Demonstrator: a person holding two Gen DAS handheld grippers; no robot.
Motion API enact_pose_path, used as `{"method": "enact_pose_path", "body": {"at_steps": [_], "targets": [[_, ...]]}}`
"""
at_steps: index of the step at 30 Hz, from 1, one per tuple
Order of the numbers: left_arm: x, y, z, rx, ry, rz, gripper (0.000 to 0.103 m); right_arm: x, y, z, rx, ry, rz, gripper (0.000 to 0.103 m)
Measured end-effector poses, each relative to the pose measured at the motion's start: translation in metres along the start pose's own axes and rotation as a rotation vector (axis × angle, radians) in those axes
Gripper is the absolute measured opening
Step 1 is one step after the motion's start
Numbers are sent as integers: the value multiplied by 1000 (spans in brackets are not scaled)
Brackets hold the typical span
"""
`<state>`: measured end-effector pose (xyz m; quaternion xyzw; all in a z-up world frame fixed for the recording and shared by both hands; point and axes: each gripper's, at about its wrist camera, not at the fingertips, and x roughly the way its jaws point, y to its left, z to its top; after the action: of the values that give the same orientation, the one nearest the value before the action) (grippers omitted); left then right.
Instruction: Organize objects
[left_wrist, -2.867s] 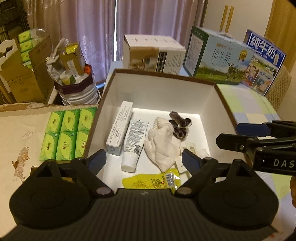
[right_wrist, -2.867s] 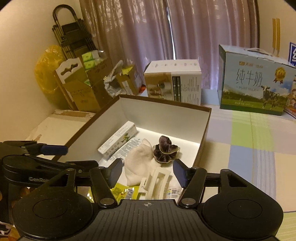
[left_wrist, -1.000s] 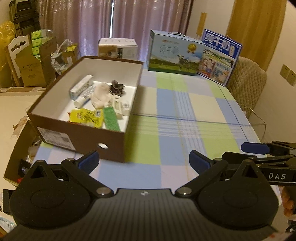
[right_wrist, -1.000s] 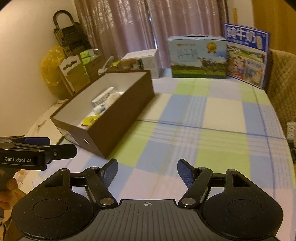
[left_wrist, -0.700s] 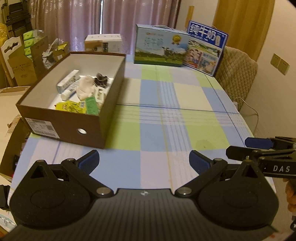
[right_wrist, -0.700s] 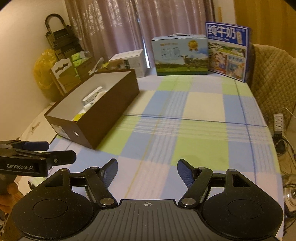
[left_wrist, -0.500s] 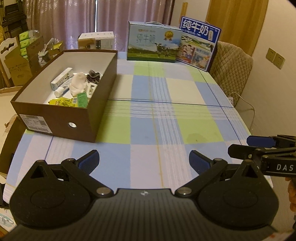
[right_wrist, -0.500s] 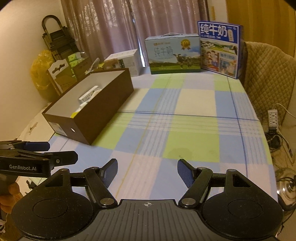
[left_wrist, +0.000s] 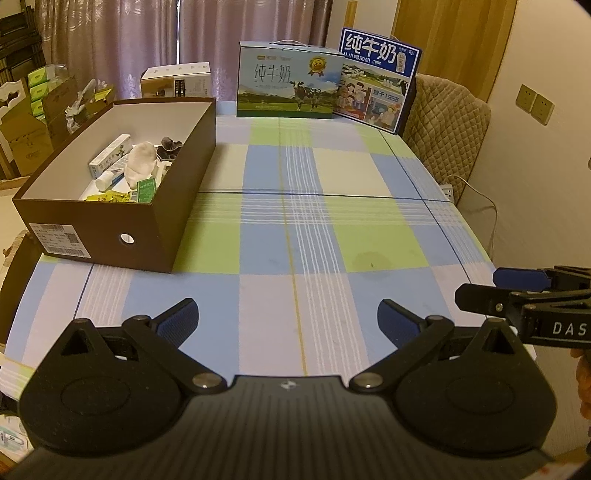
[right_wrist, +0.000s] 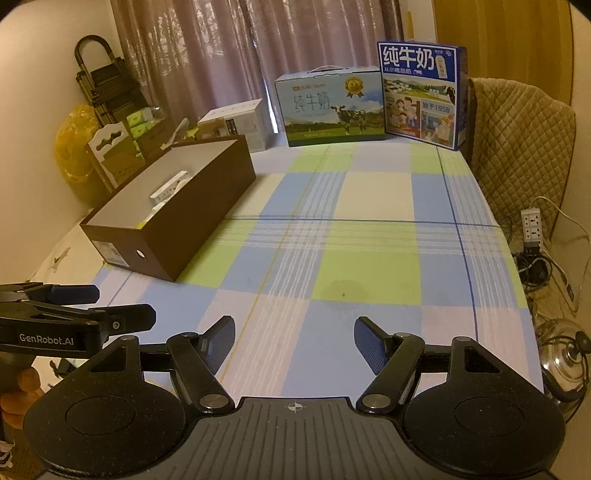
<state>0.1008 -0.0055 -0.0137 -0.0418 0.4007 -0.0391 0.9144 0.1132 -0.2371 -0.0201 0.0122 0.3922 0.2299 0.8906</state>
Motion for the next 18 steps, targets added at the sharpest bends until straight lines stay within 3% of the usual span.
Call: {"method": "enact_pose_path", "body": {"at_steps": [18], "targets": [[-2,-2,-4,-4,3,-3,102,1,0,-5,5,9,-3,69]]}}
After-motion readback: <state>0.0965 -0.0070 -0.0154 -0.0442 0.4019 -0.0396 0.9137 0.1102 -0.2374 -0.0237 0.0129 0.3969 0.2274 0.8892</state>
